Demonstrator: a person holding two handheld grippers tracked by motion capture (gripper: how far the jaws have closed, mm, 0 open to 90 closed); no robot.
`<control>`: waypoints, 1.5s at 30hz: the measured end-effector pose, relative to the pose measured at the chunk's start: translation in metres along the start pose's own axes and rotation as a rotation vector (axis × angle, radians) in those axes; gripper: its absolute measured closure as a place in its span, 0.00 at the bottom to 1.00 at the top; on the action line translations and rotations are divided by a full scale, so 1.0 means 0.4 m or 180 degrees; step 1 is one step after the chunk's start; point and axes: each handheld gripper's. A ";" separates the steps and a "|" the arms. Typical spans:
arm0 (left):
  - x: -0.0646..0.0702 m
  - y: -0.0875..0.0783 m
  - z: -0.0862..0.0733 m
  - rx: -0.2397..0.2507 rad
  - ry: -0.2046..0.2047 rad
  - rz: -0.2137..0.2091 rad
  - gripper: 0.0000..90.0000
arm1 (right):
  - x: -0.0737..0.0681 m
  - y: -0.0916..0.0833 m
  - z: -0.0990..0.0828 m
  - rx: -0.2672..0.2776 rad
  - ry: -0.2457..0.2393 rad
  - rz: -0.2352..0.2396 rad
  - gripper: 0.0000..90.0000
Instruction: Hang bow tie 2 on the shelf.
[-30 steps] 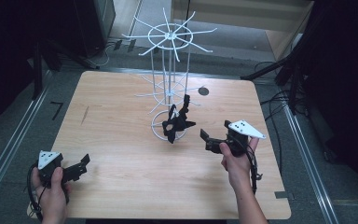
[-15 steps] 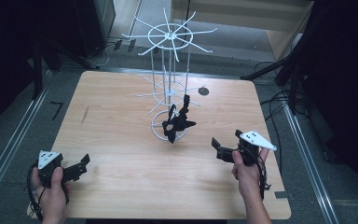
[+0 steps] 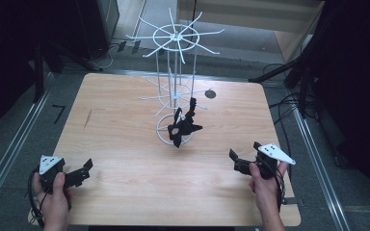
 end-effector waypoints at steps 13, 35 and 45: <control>0.003 0.000 -0.001 0.0006 -0.0011 0.0005 0.00 | 0.063 -0.052 -0.036 -0.0040 0.0028 -0.0153 0.00; 0.004 -0.002 -0.002 0.0007 0.0005 0.0005 0.00 | 0.181 -0.189 -0.089 -0.0020 0.0124 -0.0382 0.00; 0.014 -0.001 -0.003 -0.0009 0.0140 -0.0041 0.00 | 0.243 -0.241 -0.120 -0.0031 0.0255 -0.0484 0.01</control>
Point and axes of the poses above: each handheld gripper's, and its own axes: y roughly forward along the jaws, z roughly out of its top, x roughly to its right, and after that the axes turned 12 degrees about x, right-handed
